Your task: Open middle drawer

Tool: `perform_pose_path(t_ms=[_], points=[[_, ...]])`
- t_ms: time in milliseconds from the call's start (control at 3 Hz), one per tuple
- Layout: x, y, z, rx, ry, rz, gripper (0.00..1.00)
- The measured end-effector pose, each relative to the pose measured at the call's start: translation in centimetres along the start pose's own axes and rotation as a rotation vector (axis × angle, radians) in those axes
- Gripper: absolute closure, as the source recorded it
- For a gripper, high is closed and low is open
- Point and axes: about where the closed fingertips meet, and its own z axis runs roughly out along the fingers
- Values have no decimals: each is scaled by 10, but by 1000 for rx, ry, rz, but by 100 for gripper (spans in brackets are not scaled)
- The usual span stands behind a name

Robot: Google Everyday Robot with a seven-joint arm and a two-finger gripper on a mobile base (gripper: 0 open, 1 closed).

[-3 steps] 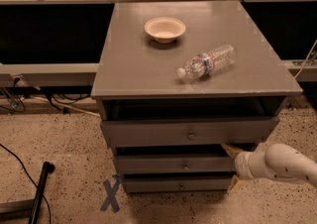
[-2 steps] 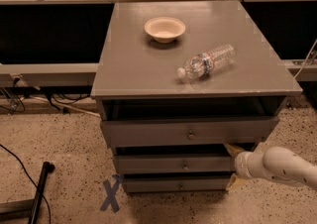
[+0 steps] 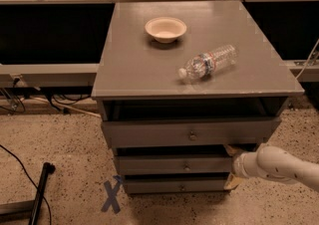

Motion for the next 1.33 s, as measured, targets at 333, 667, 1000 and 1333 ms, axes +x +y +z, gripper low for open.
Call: perform_pose_path(t_ms=[333, 667, 1000, 1333], points=[[5, -2, 5, -9, 10, 21, 0], [9, -2, 6, -18, 25, 33, 17], [15, 4, 7, -35, 43, 49, 39], [21, 9, 5, -47, 54, 61, 44]])
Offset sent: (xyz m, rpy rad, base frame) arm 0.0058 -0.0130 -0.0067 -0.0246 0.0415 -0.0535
